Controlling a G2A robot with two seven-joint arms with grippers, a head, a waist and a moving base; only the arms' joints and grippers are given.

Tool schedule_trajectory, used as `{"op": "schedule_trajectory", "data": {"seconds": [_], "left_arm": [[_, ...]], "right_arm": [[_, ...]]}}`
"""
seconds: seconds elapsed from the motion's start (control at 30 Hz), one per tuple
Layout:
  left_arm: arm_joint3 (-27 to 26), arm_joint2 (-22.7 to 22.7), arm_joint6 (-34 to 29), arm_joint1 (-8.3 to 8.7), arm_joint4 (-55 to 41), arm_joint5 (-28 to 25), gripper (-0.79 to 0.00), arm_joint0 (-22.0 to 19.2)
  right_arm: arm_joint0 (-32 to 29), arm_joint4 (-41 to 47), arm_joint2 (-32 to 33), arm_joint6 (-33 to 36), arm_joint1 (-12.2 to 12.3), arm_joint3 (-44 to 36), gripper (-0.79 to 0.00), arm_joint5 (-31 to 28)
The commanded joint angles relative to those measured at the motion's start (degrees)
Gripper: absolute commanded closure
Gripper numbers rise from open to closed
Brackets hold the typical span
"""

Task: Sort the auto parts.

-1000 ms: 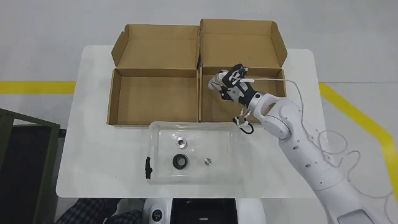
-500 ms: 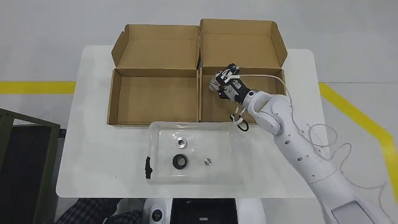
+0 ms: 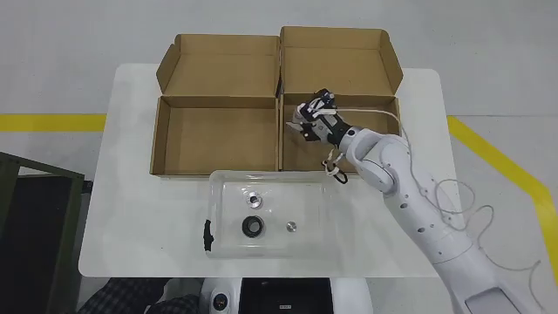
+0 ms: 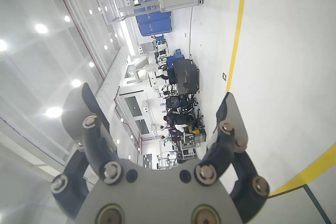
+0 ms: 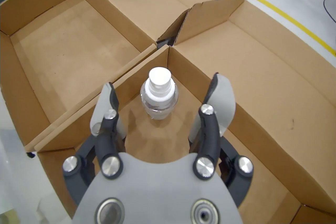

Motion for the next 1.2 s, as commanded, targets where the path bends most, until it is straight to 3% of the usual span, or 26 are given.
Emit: {"op": "schedule_trajectory", "data": {"seconds": [0.0,0.17,0.57,0.83,1.17], "left_arm": [[0.0,0.0,0.0,0.0,0.0,0.0,-0.785,0.0],[0.0,0.0,0.0,0.0,0.0,0.0,-0.785,0.0],[0.0,0.0,0.0,0.0,0.0,0.0,-0.785,0.0],[0.0,0.0,0.0,0.0,0.0,0.0,-0.785,0.0],[0.0,0.0,0.0,0.0,0.0,0.0,-0.785,0.0]], "right_arm": [[-1.69,-1.34,1.31,0.35,0.48,-3.61,-0.785,-0.97],[-8.17,-4.25,5.84,1.64,2.08,-14.02,-0.785,-4.83],[-23.49,-11.82,11.34,4.61,5.3,-33.78,-0.785,-22.62],[-28.85,-16.98,10.67,7.7,6.37,-36.63,-0.785,-28.05],[-29.54,-19.6,8.33,11.43,6.82,-36.18,-0.785,-30.05]]}}
